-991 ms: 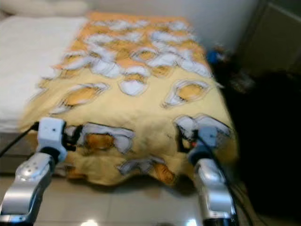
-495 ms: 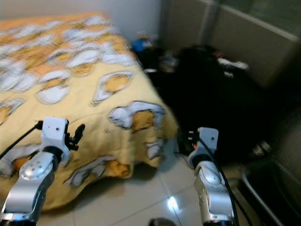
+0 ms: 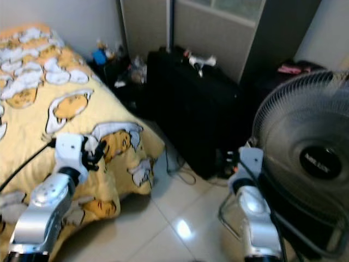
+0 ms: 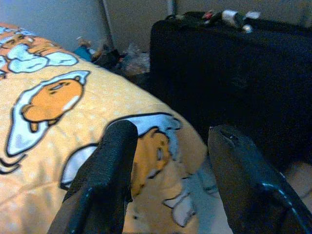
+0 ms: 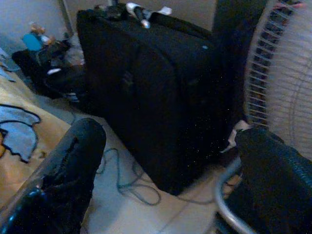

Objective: Clean up the room

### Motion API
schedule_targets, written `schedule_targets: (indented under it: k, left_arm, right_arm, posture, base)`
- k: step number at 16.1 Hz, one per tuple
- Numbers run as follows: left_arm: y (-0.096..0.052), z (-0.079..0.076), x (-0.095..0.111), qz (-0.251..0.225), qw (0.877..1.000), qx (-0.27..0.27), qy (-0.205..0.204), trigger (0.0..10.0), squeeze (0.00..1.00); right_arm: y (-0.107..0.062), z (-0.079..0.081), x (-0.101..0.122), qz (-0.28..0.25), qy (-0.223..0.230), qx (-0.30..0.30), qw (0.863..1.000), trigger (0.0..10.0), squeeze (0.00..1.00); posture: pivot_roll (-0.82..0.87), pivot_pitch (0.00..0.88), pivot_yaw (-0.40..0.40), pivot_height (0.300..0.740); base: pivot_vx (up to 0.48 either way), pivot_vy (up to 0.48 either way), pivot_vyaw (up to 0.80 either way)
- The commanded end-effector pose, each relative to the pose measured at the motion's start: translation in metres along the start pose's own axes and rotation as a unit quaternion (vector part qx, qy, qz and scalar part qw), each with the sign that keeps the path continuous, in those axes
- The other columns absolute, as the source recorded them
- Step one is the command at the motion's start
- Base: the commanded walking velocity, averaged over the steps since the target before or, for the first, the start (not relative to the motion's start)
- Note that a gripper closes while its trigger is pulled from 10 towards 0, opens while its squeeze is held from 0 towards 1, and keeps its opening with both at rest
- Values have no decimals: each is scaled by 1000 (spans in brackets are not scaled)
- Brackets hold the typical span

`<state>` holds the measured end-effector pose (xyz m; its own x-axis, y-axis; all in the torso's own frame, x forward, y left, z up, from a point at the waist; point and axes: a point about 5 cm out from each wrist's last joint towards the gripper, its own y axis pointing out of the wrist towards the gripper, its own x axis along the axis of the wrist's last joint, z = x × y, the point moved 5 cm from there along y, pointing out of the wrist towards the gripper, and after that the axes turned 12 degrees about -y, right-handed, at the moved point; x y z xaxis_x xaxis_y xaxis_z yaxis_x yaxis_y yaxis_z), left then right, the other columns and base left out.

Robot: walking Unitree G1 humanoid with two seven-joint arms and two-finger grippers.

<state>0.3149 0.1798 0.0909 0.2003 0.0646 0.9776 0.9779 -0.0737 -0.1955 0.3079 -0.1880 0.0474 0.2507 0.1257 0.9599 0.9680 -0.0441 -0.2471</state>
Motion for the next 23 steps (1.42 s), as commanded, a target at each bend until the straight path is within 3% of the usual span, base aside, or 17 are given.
schedule_targets:
  k: [1,5,12,16,23]
  left_arm:
    - [1,7,4,-5,1000,12,0,10000,0]
    - [2,12,3,-8,1000,21,-2,10000,0]
    - [2,8,2,-9,1000,9,-1,10000,0]
    - [6,11,3,-8,1000,9,3,10000,0]
    - [8,16,0,0,1000,2,11,10000,0]
  right_arm:
    - [2,6,9,-14,-3,9,1000,10000,0]
    - [2,5,6,-7,3,5,1000,10000,0]
    - [1,2,5,-3,9,-2,1000,10000,0]
    - [-1,4,5,-4,11,1,1000,10000,0]
    - [-9,7,-1,1,24,-4,1000,10000,0]
  posture:
    - [-139,0,17,740]
    - [-140,0,8,740]
    - [-138,0,-2,740]
    - [-146,0,11,740]
    - [-154,0,26,740]
  base:
    - [0,0,-525]
    - [0,0,-800]
    - [0,0,-800]
    - [312,0,-164]
    - [262,0,-793]
